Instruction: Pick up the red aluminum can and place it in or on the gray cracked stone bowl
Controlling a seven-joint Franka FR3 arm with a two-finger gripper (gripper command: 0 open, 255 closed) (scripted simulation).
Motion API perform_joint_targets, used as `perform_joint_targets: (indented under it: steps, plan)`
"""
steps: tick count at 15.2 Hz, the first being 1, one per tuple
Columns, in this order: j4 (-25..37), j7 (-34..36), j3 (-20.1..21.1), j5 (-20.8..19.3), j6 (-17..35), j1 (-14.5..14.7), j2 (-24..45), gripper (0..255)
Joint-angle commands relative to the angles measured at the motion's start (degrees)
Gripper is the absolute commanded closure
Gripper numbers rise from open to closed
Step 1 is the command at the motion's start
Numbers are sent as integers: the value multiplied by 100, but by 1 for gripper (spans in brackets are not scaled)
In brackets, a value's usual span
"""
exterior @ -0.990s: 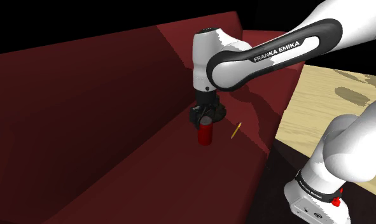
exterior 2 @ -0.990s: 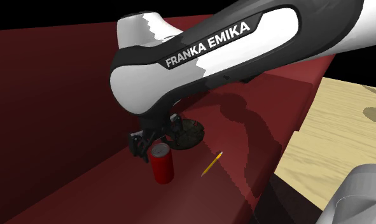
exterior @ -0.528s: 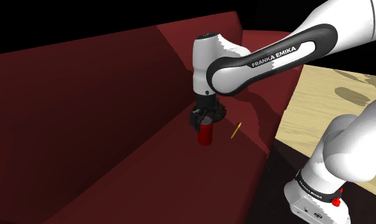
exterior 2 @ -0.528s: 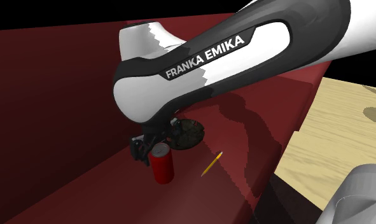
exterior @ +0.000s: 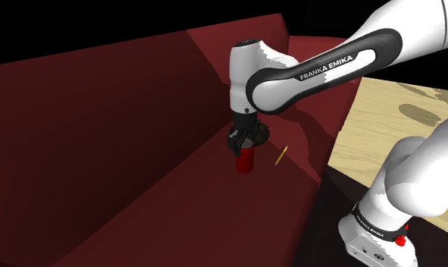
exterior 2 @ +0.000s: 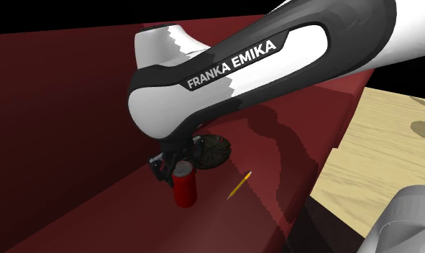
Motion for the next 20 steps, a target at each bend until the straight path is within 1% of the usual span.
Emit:
perform_joint_targets:
  steps: [1,5,20]
  plan:
    - [0,0,-1,-1,0,0,-1,255]
    - [-1,1,0,0,1,0,0,255]
    - [890,-50,-102,16,-1197,-11,-314,255]
